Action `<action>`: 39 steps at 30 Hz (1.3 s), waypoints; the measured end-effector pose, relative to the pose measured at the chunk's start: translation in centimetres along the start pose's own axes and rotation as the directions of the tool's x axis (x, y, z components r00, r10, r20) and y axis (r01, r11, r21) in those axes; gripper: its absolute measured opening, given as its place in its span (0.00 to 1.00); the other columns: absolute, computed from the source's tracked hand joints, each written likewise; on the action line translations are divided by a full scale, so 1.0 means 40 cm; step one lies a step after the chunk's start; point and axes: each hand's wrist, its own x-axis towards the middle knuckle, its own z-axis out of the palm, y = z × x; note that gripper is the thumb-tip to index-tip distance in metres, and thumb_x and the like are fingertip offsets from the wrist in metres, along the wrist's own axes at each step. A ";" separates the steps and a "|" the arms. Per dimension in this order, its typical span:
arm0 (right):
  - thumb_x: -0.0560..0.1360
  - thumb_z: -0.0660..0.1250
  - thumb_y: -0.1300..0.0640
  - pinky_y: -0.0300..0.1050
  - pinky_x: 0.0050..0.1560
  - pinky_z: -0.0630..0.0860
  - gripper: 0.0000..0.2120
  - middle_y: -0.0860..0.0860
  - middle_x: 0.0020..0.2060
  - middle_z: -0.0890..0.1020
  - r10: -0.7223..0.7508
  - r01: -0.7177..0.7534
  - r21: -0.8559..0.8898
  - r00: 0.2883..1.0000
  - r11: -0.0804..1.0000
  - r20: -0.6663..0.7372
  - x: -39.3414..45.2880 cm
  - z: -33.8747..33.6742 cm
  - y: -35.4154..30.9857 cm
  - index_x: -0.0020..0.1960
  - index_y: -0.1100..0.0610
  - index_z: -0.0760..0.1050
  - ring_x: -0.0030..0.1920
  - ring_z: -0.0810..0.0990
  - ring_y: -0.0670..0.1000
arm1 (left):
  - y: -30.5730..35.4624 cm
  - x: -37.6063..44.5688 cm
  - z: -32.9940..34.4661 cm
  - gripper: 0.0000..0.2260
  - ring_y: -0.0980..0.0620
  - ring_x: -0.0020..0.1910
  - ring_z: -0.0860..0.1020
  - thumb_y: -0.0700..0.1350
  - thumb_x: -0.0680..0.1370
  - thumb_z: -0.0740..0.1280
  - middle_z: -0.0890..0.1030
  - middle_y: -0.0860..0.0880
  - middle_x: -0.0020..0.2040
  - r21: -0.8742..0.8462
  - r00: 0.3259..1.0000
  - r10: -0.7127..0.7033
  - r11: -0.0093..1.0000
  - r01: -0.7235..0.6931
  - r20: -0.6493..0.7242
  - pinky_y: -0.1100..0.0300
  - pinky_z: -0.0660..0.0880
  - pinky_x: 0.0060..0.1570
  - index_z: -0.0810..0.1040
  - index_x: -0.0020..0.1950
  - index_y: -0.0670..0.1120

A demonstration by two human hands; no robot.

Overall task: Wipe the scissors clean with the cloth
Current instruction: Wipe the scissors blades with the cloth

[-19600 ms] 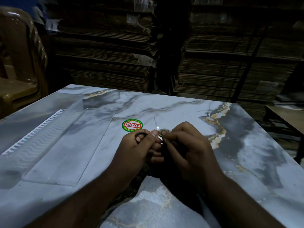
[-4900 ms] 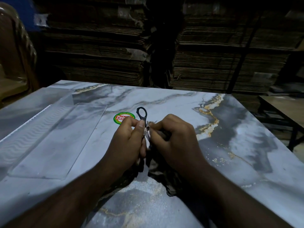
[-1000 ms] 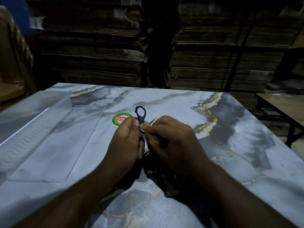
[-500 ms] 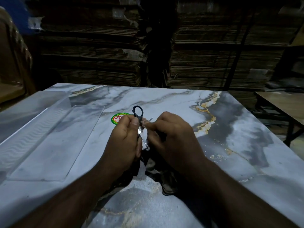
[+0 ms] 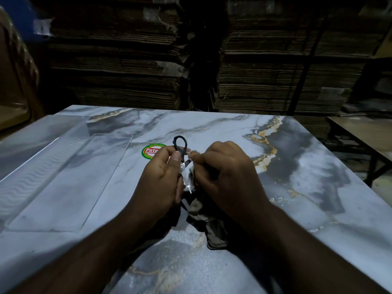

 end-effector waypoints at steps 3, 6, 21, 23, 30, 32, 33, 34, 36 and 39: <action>0.76 0.76 0.65 0.45 0.43 0.68 0.06 0.53 0.34 0.79 -0.067 0.067 0.004 0.998 0.998 -0.003 0.000 0.009 -0.008 0.41 0.59 0.83 0.37 0.74 0.55 | 0.000 0.005 -0.002 0.12 0.49 0.18 0.62 0.45 0.88 0.56 0.65 0.45 0.19 0.003 1.000 0.004 1.000 -0.004 -0.008 0.56 0.60 0.24 0.79 0.55 0.46; 0.79 0.74 0.61 0.49 0.42 0.70 0.07 0.52 0.35 0.80 0.014 -0.014 -0.033 1.000 0.999 -0.005 0.010 0.010 0.020 0.42 0.60 0.84 0.38 0.75 0.55 | 0.001 0.006 -0.010 0.12 0.47 0.18 0.61 0.46 0.88 0.56 0.65 0.45 0.19 0.002 1.000 -0.013 1.000 0.013 0.000 0.55 0.61 0.25 0.80 0.56 0.48; 0.79 0.72 0.57 0.54 0.42 0.76 0.07 0.52 0.38 0.81 0.061 -0.065 0.114 0.998 0.991 0.031 0.010 -0.007 0.024 0.46 0.60 0.84 0.39 0.79 0.53 | 0.004 0.009 -0.015 0.12 0.48 0.18 0.64 0.47 0.88 0.57 0.66 0.44 0.19 0.032 1.000 0.004 0.999 -0.004 0.004 0.58 0.63 0.24 0.79 0.56 0.46; 0.78 0.73 0.58 0.49 0.41 0.75 0.05 0.50 0.38 0.80 0.110 -0.109 0.078 0.994 0.991 -0.005 0.013 -0.020 0.044 0.47 0.60 0.85 0.39 0.77 0.50 | 0.001 0.014 -0.016 0.12 0.50 0.17 0.64 0.47 0.88 0.56 0.67 0.46 0.18 0.055 1.000 -0.001 0.999 0.000 0.021 0.58 0.64 0.25 0.79 0.58 0.47; 0.77 0.72 0.56 0.51 0.44 0.77 0.06 0.51 0.41 0.83 0.032 -0.043 0.150 0.996 0.988 0.079 0.003 -0.011 -0.005 0.49 0.58 0.85 0.42 0.80 0.53 | 0.003 0.013 -0.010 0.14 0.50 0.17 0.63 0.47 0.88 0.56 0.67 0.45 0.19 -0.004 0.999 -0.028 1.000 0.028 0.014 0.55 0.66 0.25 0.80 0.55 0.47; 0.77 0.71 0.54 0.54 0.44 0.78 0.06 0.50 0.42 0.84 0.120 -0.130 0.148 0.990 0.980 0.077 0.009 -0.001 0.007 0.49 0.56 0.85 0.43 0.82 0.52 | 0.007 0.011 -0.014 0.15 0.49 0.17 0.61 0.47 0.88 0.55 0.66 0.44 0.19 -0.056 0.999 -0.037 0.998 0.037 -0.002 0.60 0.63 0.24 0.81 0.56 0.47; 0.77 0.71 0.54 0.54 0.44 0.79 0.06 0.49 0.43 0.84 0.179 -0.185 0.143 0.982 0.972 0.057 0.010 -0.003 0.022 0.49 0.56 0.85 0.43 0.82 0.51 | 0.007 0.011 -0.016 0.16 0.49 0.17 0.61 0.48 0.88 0.55 0.65 0.45 0.19 -0.065 0.999 -0.044 0.997 0.043 -0.014 0.60 0.62 0.24 0.82 0.56 0.48; 0.77 0.71 0.54 0.53 0.44 0.79 0.06 0.48 0.43 0.84 0.225 -0.229 0.143 0.973 0.963 0.043 0.010 -0.009 0.034 0.50 0.55 0.85 0.43 0.81 0.49 | 0.008 0.011 -0.017 0.16 0.49 0.17 0.61 0.49 0.88 0.54 0.65 0.45 0.19 -0.065 0.998 -0.048 0.997 0.047 -0.027 0.61 0.62 0.23 0.82 0.57 0.49; 0.77 0.71 0.55 0.47 0.45 0.79 0.06 0.46 0.43 0.83 0.252 -0.254 0.158 0.967 0.954 0.036 0.004 -0.025 0.042 0.51 0.55 0.85 0.44 0.80 0.45 | 0.010 0.013 -0.016 0.16 0.52 0.16 0.61 0.49 0.88 0.54 0.66 0.47 0.19 -0.047 0.997 -0.058 0.997 0.056 -0.046 0.63 0.62 0.21 0.82 0.58 0.49; 0.76 0.72 0.57 0.41 0.44 0.76 0.05 0.47 0.43 0.83 0.174 -0.177 0.214 0.984 0.961 0.033 0.001 -0.035 0.009 0.51 0.56 0.84 0.43 0.80 0.45 | 0.015 0.014 -0.011 0.17 0.53 0.17 0.63 0.50 0.88 0.54 0.67 0.47 0.19 -0.050 0.995 -0.087 0.995 0.085 -0.041 0.63 0.64 0.23 0.82 0.59 0.49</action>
